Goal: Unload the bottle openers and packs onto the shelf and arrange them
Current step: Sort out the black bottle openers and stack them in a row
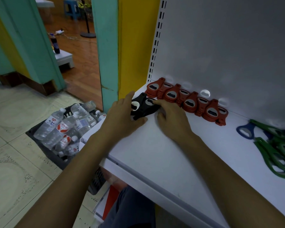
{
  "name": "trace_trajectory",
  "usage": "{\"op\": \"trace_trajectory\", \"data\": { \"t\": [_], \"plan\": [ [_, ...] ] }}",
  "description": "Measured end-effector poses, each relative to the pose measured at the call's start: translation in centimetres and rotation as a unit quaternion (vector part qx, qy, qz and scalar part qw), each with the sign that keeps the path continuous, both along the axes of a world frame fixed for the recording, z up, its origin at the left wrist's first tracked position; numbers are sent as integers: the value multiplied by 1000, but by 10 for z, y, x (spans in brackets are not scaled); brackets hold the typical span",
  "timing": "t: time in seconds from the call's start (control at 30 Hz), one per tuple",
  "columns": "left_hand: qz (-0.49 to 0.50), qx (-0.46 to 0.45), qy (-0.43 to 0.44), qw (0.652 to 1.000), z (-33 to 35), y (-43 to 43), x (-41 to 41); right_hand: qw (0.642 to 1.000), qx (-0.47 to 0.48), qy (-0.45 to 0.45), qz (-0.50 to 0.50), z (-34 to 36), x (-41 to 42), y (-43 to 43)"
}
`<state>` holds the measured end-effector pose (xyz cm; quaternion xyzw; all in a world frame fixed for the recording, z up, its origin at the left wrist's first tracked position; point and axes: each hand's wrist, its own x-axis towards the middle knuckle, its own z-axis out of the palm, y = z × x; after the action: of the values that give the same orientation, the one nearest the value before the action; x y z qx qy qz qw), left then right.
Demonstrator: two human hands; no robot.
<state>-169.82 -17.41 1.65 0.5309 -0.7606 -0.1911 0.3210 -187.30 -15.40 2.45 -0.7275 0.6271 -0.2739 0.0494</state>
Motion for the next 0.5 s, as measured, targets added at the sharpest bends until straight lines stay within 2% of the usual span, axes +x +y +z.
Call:
{"op": "trace_trajectory", "data": {
  "t": [0.07,0.17,0.37,0.5],
  "plan": [
    [-32,22,37,999,4,1,7,1000,-4,-4,4,-1,-1,0],
    [-63,46,47,996,7,0,15,1000,-8,-8,8,-2,-2,-1],
    [-22,5,54,998,4,3,8,1000,-9,-16,22,-4,-3,-1],
    [-39,-2,39,998,3,1,7,1000,-12,-19,14,-3,-2,-2]
  ]
}}
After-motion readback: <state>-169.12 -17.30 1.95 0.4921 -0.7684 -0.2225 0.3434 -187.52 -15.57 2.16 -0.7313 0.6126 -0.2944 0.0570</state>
